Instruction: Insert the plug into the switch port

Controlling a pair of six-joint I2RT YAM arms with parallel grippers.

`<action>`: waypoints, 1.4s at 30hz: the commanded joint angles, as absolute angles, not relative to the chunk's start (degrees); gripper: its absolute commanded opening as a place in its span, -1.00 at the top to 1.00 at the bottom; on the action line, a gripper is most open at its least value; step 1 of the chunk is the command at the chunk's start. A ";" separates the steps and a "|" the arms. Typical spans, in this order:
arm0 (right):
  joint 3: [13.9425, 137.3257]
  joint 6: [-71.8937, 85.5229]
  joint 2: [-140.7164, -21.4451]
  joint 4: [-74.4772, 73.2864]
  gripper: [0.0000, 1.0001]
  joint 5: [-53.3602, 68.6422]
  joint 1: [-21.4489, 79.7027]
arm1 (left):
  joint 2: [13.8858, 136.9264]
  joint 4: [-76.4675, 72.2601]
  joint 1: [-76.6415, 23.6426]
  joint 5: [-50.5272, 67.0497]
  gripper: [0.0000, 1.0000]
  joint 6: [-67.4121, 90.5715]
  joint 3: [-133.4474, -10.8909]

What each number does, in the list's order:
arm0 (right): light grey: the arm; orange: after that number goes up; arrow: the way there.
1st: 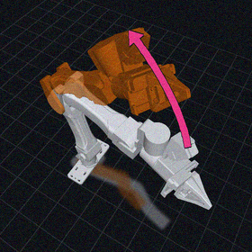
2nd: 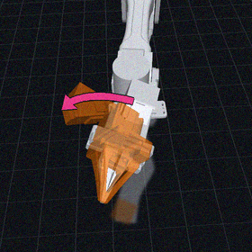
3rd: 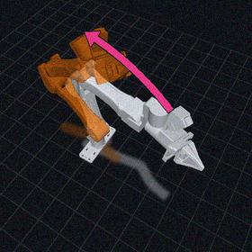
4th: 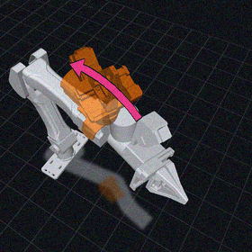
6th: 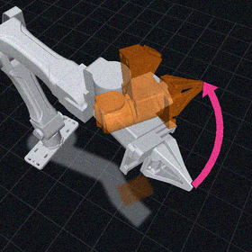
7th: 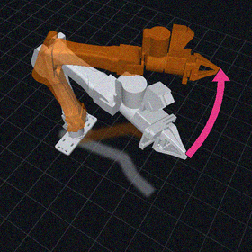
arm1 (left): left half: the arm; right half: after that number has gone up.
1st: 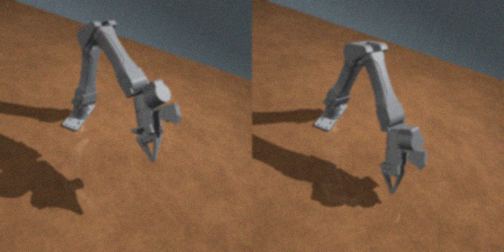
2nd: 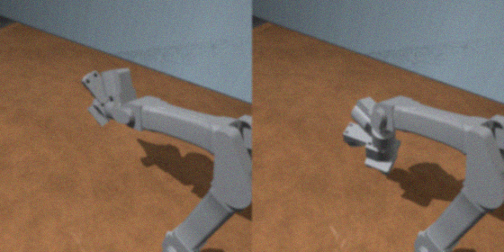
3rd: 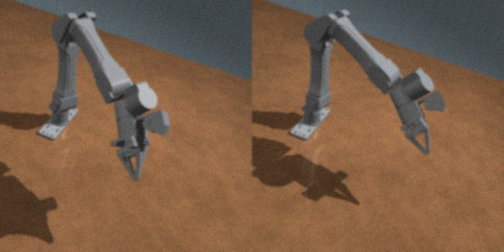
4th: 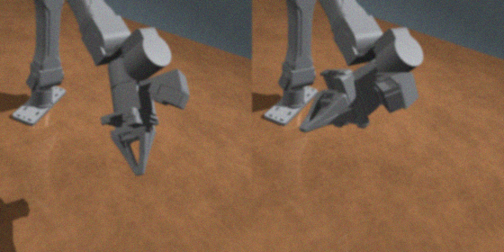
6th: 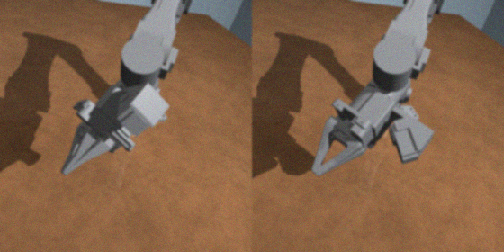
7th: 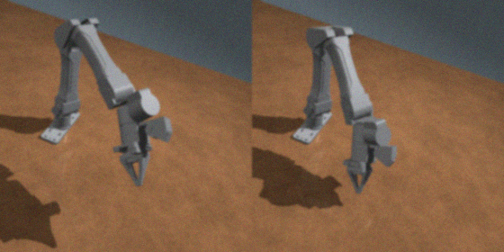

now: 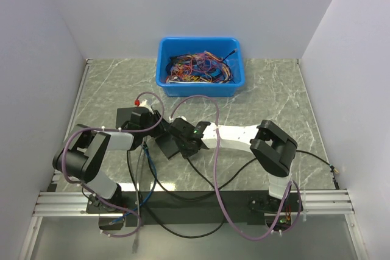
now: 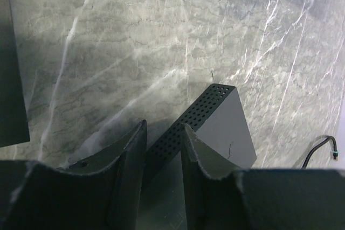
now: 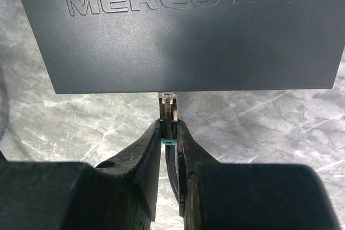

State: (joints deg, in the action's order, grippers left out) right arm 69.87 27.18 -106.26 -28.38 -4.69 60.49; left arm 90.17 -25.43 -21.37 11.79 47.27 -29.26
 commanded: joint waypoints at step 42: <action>72.07 26.37 -107.84 -26.89 1.00 -4.13 57.74 | 95.19 -26.80 -21.62 15.91 0.28 44.91 -32.87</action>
